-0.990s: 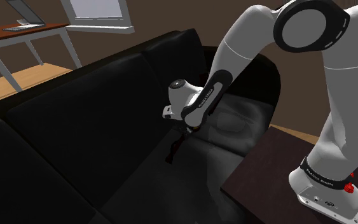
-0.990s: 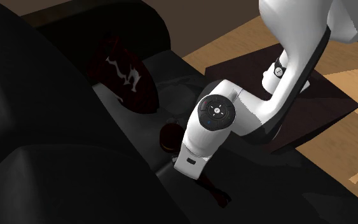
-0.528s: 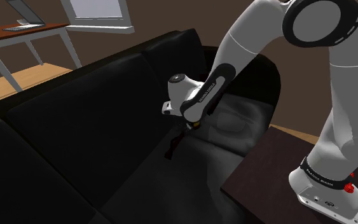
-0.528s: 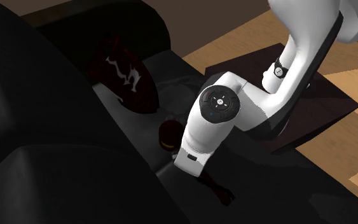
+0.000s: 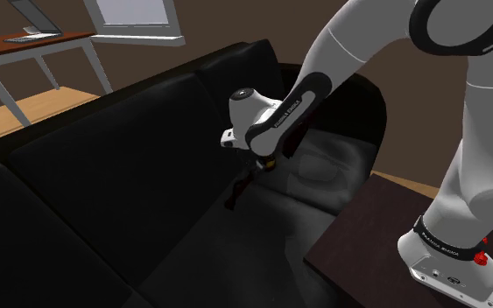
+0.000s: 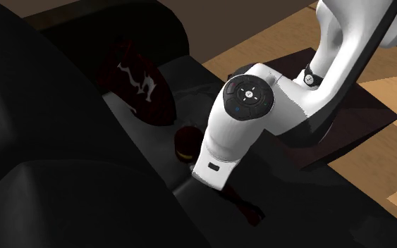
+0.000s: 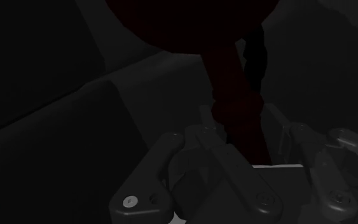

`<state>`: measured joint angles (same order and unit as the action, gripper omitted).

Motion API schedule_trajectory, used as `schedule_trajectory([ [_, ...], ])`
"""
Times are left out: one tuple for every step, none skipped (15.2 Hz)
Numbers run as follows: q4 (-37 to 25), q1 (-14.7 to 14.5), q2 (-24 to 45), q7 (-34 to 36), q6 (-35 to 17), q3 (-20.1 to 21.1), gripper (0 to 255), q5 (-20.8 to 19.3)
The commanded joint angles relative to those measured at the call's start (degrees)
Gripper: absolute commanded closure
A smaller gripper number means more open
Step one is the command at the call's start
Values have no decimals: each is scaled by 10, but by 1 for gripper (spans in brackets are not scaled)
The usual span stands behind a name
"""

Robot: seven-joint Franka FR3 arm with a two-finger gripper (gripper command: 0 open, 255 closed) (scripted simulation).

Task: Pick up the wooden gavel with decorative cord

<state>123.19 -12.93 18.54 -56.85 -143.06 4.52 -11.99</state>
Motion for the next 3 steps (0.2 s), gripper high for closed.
schedule_trajectory([
  [1, 1, -15, -4, 13, 2, 255, 4],
  [1, 1, -16, -4, 14, 2, 255, 5],
  [1, 1, -16, -4, 14, 2, 255, 5],
])
